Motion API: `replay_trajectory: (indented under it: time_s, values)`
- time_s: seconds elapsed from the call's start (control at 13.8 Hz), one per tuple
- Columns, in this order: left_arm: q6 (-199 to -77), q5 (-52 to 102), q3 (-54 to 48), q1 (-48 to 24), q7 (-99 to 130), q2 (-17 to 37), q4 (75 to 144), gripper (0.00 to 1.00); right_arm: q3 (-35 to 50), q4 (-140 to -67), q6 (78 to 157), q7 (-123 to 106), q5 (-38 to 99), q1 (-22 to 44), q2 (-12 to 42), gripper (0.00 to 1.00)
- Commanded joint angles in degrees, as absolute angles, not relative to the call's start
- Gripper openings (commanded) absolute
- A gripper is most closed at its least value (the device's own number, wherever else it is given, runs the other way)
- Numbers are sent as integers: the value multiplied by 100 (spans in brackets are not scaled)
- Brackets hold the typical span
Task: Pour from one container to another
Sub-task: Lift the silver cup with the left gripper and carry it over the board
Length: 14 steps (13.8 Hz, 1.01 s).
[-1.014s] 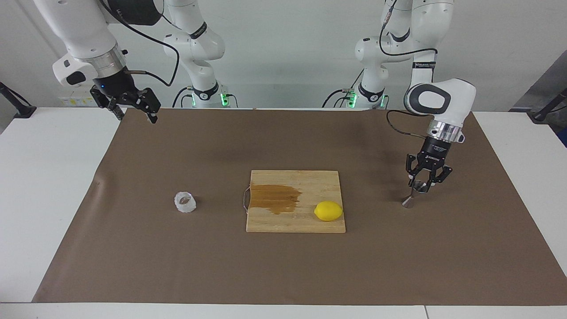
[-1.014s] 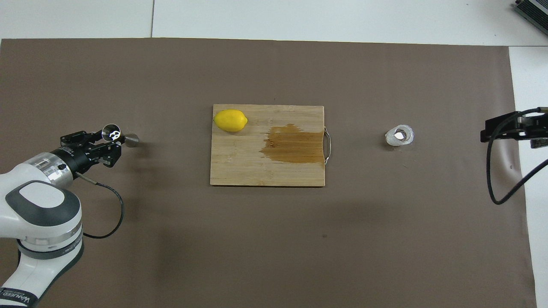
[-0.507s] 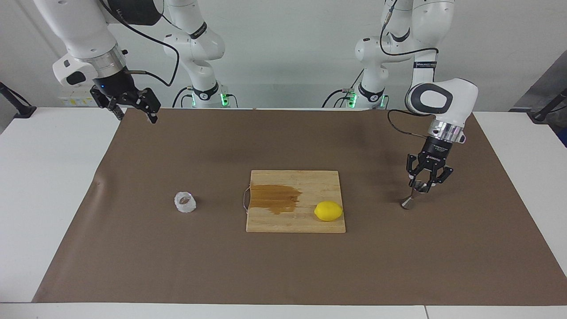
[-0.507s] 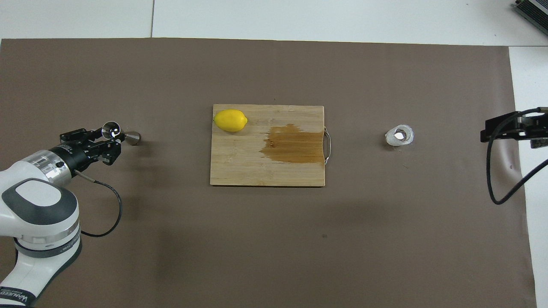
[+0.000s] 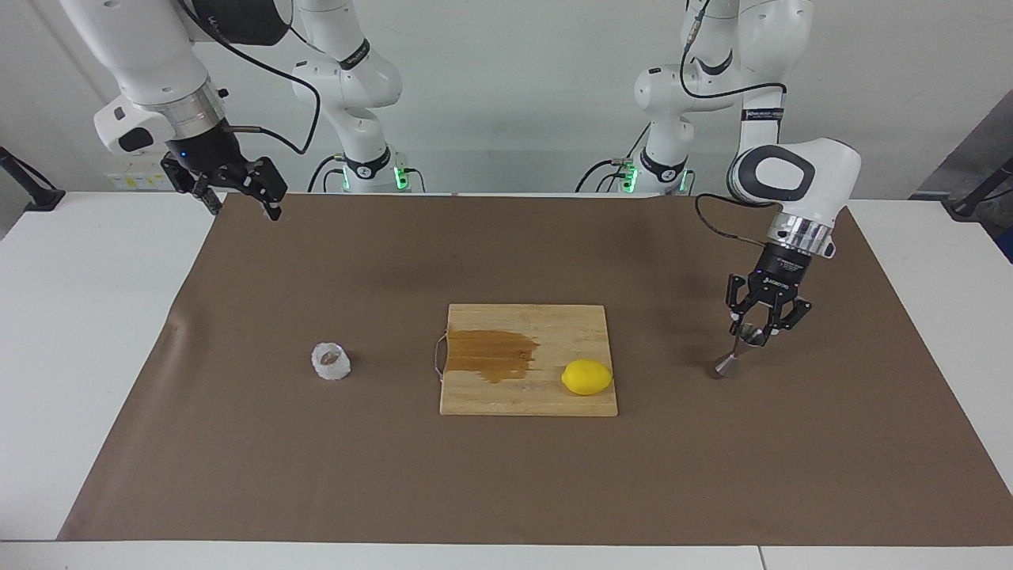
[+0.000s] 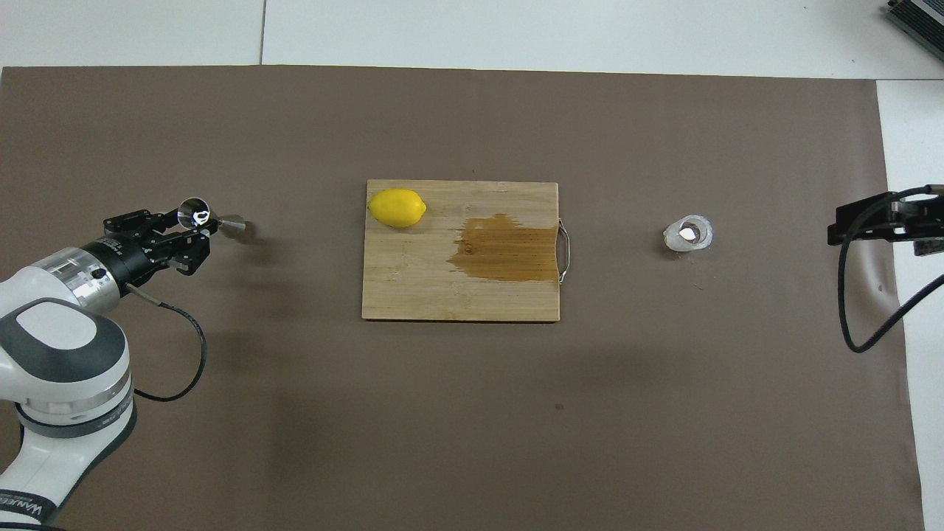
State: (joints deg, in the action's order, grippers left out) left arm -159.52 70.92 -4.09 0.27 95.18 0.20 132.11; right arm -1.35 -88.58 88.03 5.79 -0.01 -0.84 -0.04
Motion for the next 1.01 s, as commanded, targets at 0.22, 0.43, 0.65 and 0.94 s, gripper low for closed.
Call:
replay_trajectory:
  time_s: [0.22, 0.43, 0.65, 0.94]
  values:
    - [-15829, 7163, -413, -342, 9633, -18, 12947, 0, -105, -8842, 8754, 439, -35, -141, -26, 100]
    - [-15829, 7163, -422, -588, 9790, -18, 12815, 0, -105, -8842, 8754, 439, -35, -141, -26, 100]
    - [-15829, 7163, -422, -860, 10212, -9, 12613, 0, -105, -8842, 8754, 439, -35, -141, -26, 100]
    - [-15890, 7154, -422, -1379, 10661, -18, 12454, 0, -105, -8842, 8754, 439, -35, -141, -26, 100]
